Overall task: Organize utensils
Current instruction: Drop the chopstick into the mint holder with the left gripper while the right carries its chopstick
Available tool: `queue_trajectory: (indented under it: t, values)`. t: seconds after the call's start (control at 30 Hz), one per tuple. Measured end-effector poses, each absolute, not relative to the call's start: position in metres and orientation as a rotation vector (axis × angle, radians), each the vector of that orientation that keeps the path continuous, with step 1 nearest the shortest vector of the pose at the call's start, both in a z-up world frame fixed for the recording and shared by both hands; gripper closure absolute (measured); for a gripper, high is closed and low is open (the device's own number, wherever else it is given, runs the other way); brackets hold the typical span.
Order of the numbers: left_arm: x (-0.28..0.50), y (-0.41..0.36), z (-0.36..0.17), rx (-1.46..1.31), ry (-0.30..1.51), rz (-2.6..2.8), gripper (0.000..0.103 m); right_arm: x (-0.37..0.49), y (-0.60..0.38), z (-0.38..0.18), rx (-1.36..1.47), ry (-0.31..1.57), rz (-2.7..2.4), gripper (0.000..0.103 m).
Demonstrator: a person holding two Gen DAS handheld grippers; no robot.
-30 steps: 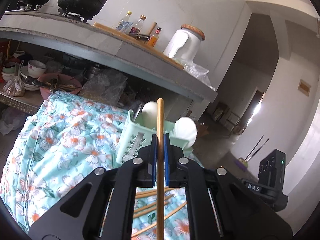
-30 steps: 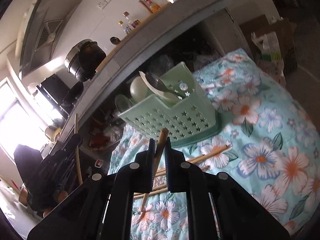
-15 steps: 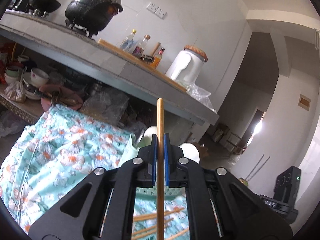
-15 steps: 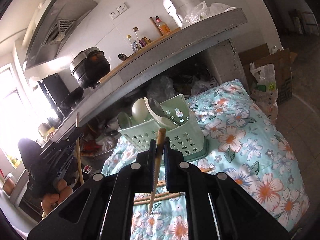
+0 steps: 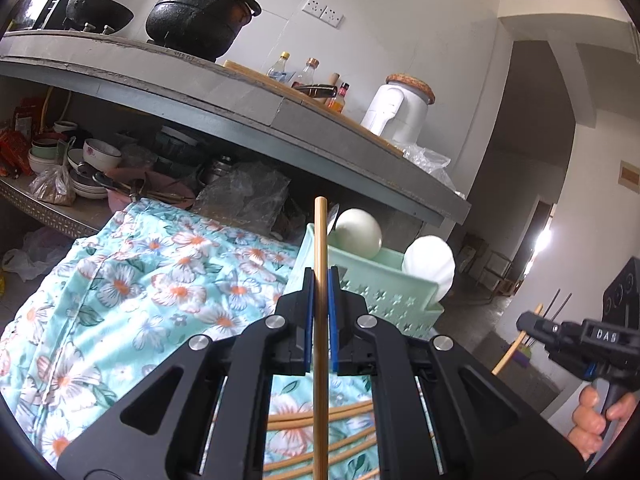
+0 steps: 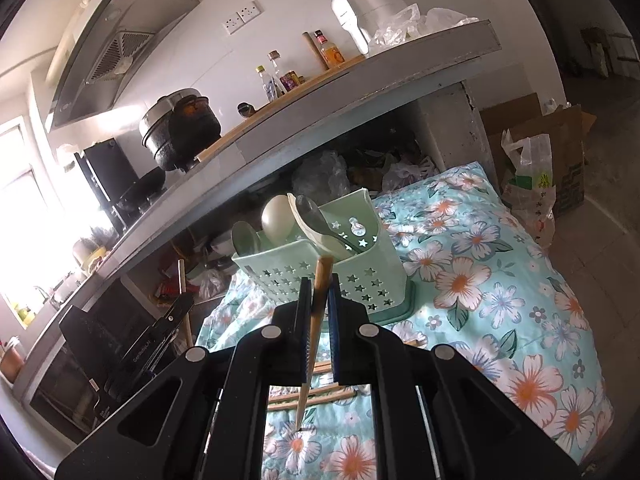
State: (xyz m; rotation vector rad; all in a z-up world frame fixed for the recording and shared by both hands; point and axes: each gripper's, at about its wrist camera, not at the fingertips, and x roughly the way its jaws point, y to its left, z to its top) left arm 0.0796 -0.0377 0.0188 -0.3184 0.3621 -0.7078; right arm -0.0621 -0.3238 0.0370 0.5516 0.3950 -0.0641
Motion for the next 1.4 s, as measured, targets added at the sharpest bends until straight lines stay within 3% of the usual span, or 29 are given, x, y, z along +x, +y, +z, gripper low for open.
queue_trajectory:
  t: [0.23,0.57,0.73,1.03,1.4]
  values:
    - [0.083,-0.027,0.024,-0.345,0.401,-0.721,0.098,-0.062,-0.323,0.037,0.546,0.396,-0.063,0.095]
    - [0.112,-0.059,0.122,-0.559,0.110,-0.878,0.098,-0.066,-0.327,0.033,0.564,0.400,-0.068,0.095]
    - [0.147,-0.099,0.146,-0.620,0.066,-0.896,0.098,-0.067,-0.330,0.031,0.578,0.402,-0.065,0.095]
    - [0.201,-0.145,0.131,-0.587,0.150,-0.793,0.098,-0.067,-0.339,0.026,0.607,0.406,-0.058,0.095]
    - [0.186,-0.135,0.112,-0.516,0.182,-0.777,0.098,-0.065,-0.344,0.021,0.623,0.406,-0.055,0.094]
